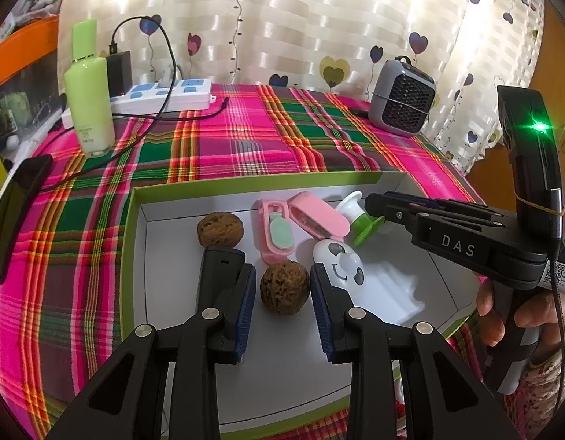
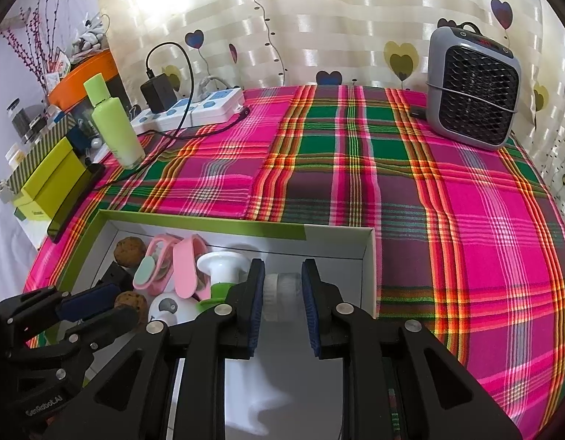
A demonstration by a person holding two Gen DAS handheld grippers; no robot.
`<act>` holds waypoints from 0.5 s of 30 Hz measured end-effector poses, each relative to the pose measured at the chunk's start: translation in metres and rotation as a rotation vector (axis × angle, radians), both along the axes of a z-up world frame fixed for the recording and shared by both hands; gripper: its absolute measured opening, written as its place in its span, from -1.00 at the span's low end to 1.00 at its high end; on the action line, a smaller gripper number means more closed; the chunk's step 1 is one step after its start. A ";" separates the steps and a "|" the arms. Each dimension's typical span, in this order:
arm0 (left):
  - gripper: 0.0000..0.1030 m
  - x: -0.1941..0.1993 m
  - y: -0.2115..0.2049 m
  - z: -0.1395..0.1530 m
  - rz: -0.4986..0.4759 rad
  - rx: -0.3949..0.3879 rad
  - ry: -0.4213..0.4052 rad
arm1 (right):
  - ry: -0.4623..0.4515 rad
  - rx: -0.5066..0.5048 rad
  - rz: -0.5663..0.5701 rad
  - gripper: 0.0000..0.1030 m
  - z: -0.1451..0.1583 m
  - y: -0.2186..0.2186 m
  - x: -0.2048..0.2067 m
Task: Organize objects
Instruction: 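Lower the walnut with the left tool while the right tool lowers the white cylinder into the box, then open the left tool releasing the walnut while the right tool releases the white cylinder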
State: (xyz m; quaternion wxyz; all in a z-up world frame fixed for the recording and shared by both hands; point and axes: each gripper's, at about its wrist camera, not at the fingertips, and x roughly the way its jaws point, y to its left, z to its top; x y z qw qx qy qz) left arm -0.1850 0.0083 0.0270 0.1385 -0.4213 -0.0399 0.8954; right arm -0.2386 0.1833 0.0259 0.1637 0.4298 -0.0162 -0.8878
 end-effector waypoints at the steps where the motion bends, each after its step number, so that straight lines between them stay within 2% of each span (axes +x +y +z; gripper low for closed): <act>1: -0.42 0.001 0.000 0.001 0.000 -0.001 0.000 | 0.001 -0.002 -0.001 -0.52 0.000 0.000 0.000; 3: -0.32 0.001 0.000 0.001 -0.001 -0.002 0.003 | 0.010 0.002 -0.007 -0.44 0.001 0.000 0.002; 7: -0.25 0.004 0.001 0.003 -0.003 -0.003 0.010 | 0.021 0.000 -0.004 -0.26 0.003 -0.001 0.005; 15: -0.22 0.012 0.002 0.009 -0.003 -0.001 0.020 | 0.029 -0.019 -0.011 -0.25 0.008 0.001 0.012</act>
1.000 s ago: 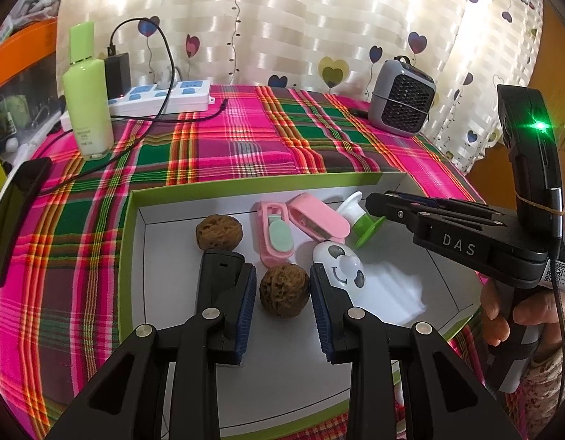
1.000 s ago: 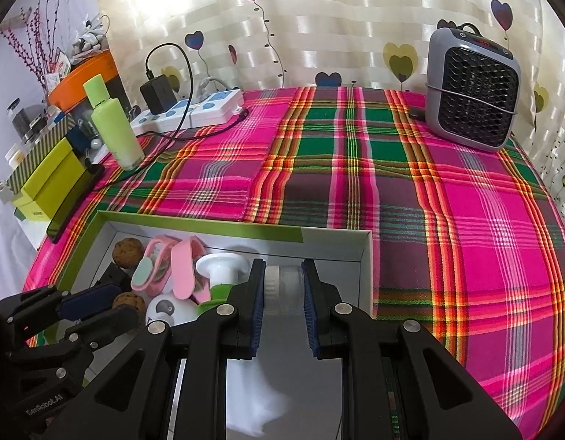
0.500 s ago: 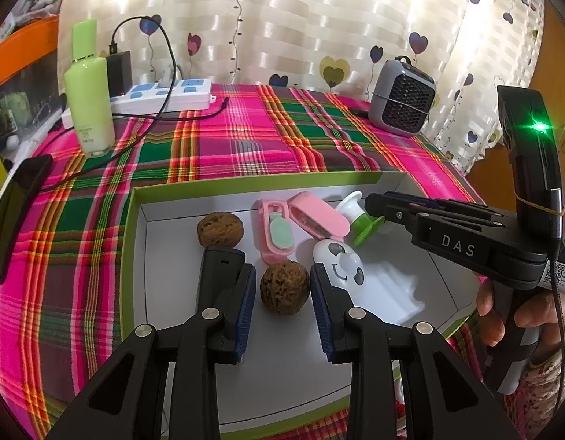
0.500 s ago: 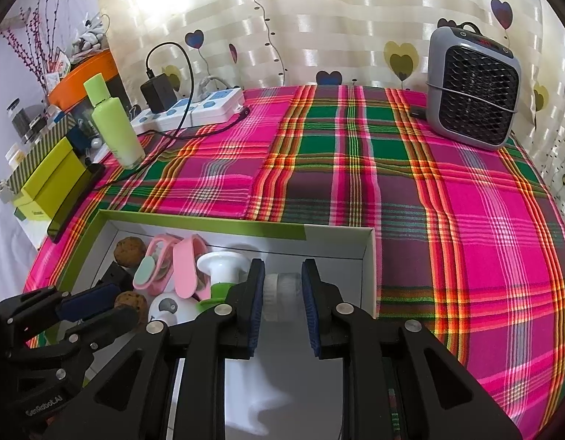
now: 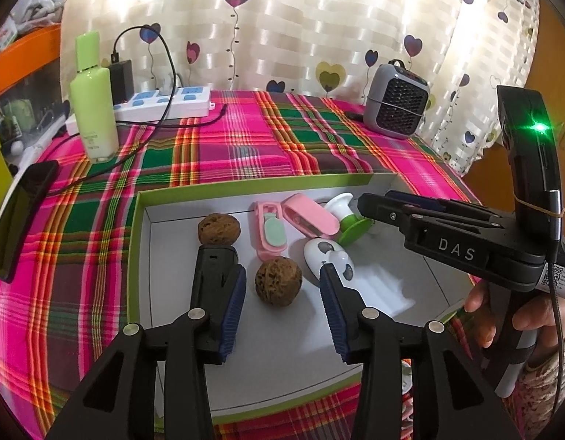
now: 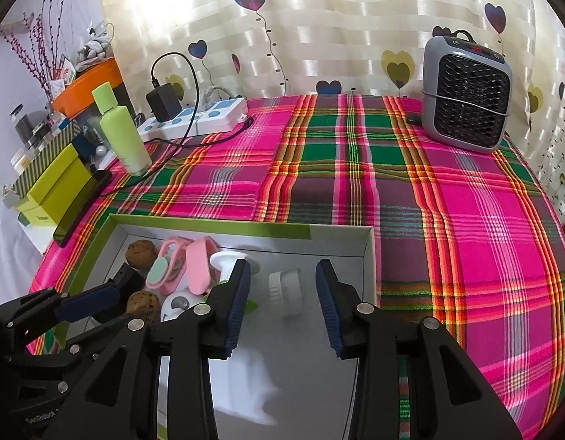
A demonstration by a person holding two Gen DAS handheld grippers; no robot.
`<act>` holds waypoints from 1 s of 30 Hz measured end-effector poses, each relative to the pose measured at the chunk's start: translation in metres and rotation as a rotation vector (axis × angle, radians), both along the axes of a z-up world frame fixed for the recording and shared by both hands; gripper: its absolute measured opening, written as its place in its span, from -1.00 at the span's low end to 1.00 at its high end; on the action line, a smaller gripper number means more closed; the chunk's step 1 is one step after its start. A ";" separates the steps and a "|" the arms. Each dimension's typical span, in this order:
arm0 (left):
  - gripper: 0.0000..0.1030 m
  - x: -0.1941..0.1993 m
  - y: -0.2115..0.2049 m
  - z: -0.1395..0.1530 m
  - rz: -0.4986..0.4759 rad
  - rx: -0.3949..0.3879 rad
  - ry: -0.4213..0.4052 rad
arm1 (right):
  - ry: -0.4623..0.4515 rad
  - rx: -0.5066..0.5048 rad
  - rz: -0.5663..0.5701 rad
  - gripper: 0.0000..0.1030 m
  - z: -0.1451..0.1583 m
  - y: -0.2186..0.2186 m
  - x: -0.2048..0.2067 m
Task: Organize objects
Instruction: 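Open the left tool releasing the walnut while the right tool releases the white cylinder, then withdraw both tools from the box toward the remaining items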
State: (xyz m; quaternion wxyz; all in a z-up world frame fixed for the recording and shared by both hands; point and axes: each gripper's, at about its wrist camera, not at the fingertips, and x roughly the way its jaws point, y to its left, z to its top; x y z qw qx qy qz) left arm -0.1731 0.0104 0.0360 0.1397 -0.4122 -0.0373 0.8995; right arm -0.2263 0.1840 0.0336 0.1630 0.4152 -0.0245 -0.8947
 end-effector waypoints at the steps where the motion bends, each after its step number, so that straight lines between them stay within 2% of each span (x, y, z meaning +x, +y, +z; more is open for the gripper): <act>1: -0.22 0.001 0.000 0.001 0.000 0.000 0.002 | 0.000 -0.002 0.000 -0.25 0.000 0.000 0.001; 13: -0.21 0.018 -0.001 0.008 0.000 0.016 0.019 | 0.022 -0.035 -0.009 -0.25 0.009 0.005 0.021; 30: -0.21 0.056 -0.009 0.013 0.007 0.043 0.034 | 0.065 -0.054 0.031 -0.25 0.022 0.001 0.075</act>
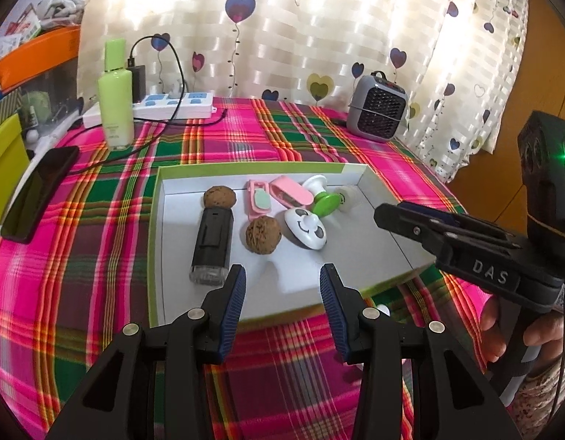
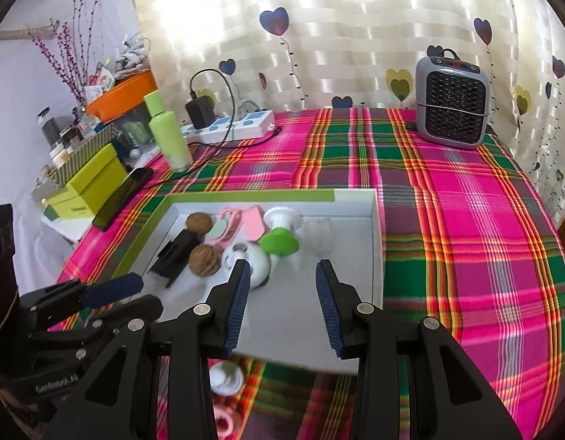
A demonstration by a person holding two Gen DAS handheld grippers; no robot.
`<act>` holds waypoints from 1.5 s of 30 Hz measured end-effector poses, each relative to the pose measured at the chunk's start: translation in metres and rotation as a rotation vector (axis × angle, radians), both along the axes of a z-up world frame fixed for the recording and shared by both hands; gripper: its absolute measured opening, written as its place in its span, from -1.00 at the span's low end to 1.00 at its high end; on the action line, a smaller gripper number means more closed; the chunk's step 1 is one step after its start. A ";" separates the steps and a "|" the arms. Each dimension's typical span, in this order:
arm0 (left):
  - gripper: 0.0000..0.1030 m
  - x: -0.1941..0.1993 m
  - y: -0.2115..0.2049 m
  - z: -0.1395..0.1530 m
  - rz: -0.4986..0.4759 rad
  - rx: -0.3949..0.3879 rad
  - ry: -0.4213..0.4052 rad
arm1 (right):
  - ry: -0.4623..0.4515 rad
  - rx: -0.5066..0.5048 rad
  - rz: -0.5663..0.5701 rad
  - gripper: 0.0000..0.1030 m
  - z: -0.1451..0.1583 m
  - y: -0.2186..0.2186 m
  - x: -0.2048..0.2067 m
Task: Organize objects
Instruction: 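Withdraw both tools from the box toward the remaining items, then grasp the pink curved hook with the right tool while the left tool approaches the white knob stand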
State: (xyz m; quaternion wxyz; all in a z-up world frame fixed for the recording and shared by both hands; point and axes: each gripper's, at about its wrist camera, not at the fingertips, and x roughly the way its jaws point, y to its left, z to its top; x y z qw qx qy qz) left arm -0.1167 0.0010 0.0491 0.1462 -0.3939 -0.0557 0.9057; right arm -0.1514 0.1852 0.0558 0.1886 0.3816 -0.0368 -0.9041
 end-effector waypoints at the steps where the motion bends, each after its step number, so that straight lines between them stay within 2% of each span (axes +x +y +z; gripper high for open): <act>1: -0.21 0.002 0.000 0.000 -0.003 0.000 0.001 | 0.003 0.001 0.004 -0.25 0.000 0.000 0.003; 21: -0.21 0.043 -0.004 -0.006 -0.014 0.010 -0.009 | -0.001 -0.029 0.111 -0.25 -0.015 -0.004 0.064; 35: -0.21 0.052 -0.011 -0.014 0.000 0.012 -0.027 | -0.090 -0.074 0.224 -0.25 -0.038 -0.014 0.076; 40: -0.21 0.053 -0.015 -0.016 0.007 0.016 -0.033 | -0.123 -0.035 0.300 -0.25 -0.044 -0.022 0.085; 45: -0.21 0.052 -0.018 -0.019 0.012 0.018 -0.039 | -0.104 0.012 0.304 -0.25 -0.044 -0.028 0.084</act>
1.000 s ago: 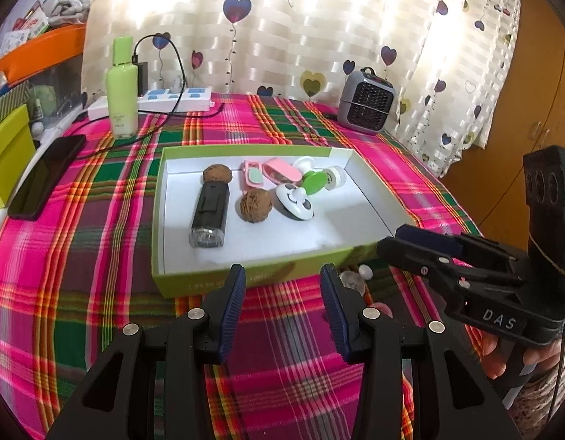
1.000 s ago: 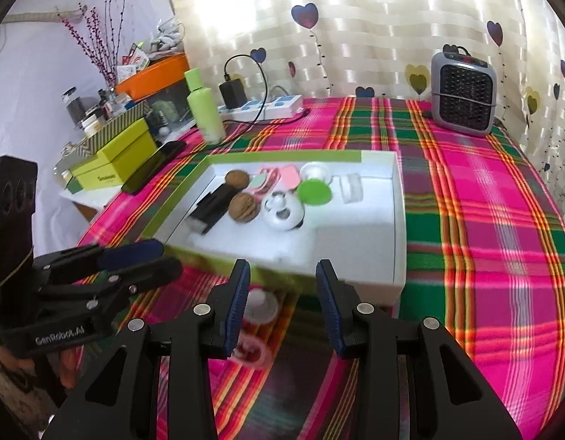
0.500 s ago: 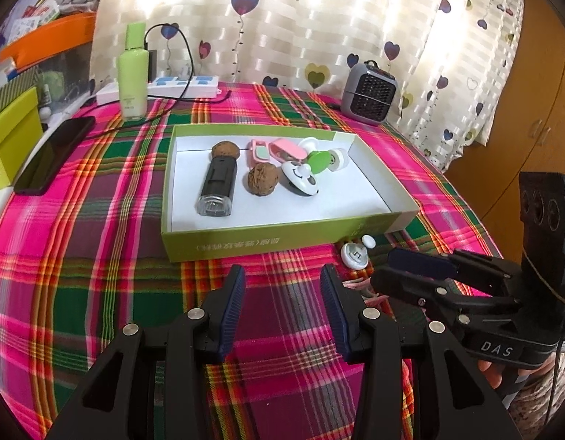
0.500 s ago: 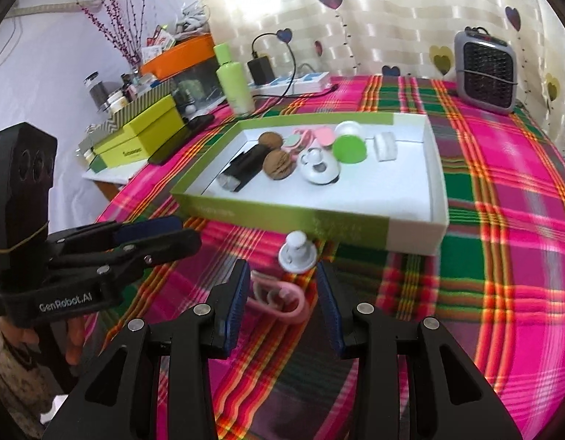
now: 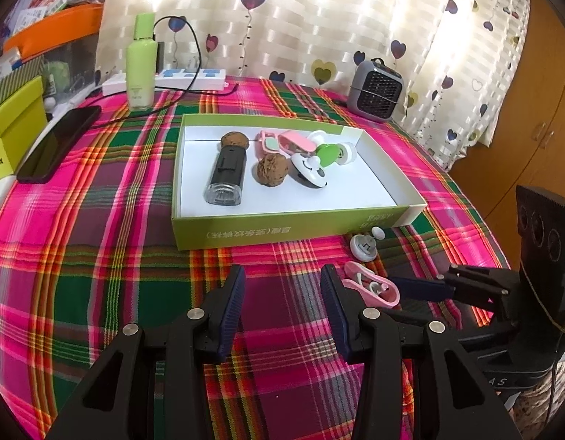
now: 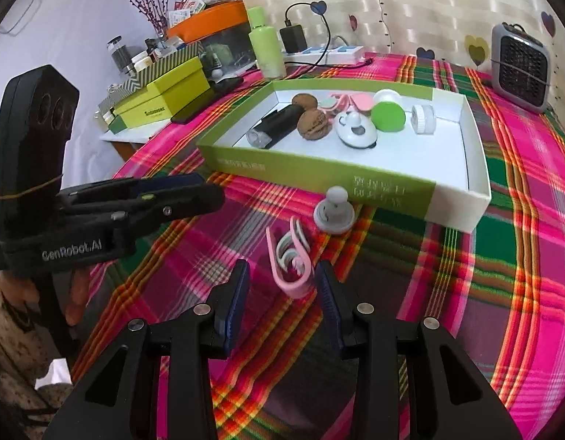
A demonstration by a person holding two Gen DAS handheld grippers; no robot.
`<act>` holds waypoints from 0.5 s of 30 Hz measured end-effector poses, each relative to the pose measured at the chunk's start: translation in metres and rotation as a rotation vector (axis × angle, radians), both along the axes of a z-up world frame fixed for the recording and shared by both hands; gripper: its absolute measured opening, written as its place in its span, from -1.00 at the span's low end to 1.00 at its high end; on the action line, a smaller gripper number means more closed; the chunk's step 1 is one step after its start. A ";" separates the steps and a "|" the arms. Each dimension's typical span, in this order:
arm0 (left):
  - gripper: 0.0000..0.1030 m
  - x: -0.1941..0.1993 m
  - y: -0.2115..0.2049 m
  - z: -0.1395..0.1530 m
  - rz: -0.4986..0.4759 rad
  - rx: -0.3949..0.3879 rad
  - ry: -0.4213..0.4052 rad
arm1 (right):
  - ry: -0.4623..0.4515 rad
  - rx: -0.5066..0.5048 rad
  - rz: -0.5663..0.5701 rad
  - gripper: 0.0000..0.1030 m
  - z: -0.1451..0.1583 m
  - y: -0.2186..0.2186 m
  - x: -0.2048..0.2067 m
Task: Organize objects
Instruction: 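Grasp the pink curved hook with the right tool while the left tool approaches the white knob stand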
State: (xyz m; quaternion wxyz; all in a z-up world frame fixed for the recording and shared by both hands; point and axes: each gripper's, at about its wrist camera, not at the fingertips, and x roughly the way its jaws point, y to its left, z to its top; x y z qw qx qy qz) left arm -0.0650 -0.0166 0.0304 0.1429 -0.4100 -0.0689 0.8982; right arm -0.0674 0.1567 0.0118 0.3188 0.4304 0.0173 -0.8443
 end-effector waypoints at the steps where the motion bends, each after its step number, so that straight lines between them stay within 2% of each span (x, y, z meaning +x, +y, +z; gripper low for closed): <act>1: -0.21 0.000 0.000 0.000 0.001 0.001 -0.001 | 0.005 0.007 -0.005 -0.25 0.000 -0.001 -0.001; 14: -0.20 -0.003 -0.001 -0.001 0.001 0.006 -0.010 | 0.048 0.097 -0.015 -0.25 -0.001 -0.016 -0.008; 15: -0.21 -0.003 -0.001 -0.001 0.001 0.006 -0.010 | 0.052 0.104 -0.015 -0.31 -0.001 -0.017 -0.008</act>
